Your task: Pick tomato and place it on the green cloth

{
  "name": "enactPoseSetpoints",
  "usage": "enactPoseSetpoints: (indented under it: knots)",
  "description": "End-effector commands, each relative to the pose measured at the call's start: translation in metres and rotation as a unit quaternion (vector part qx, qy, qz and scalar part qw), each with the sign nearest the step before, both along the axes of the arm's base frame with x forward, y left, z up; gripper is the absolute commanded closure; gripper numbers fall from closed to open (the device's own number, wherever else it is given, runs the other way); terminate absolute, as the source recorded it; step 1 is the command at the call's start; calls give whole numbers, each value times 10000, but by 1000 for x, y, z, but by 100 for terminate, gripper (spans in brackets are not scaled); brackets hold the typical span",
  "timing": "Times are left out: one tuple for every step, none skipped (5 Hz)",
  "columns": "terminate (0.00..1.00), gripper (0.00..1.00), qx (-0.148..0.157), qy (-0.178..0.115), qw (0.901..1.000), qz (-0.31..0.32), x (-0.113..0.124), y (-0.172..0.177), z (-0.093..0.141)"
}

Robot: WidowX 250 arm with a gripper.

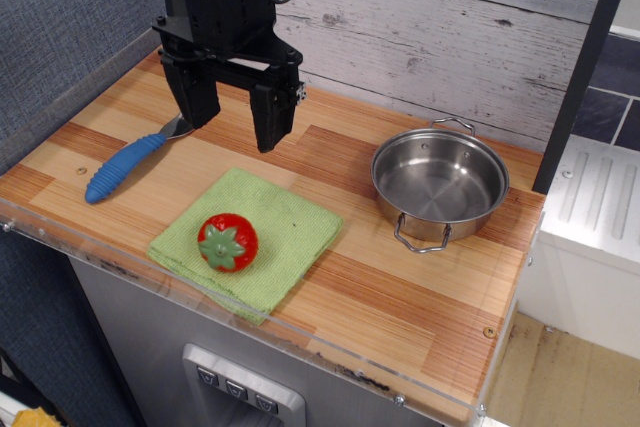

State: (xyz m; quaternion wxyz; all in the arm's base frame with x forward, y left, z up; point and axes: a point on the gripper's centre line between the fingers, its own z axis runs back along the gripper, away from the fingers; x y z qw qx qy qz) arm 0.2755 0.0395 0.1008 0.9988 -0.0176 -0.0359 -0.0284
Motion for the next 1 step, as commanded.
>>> enactPoseSetpoints:
  knots:
    - [100, 0, 129, -218, 9995, -191, 1, -1, 12]
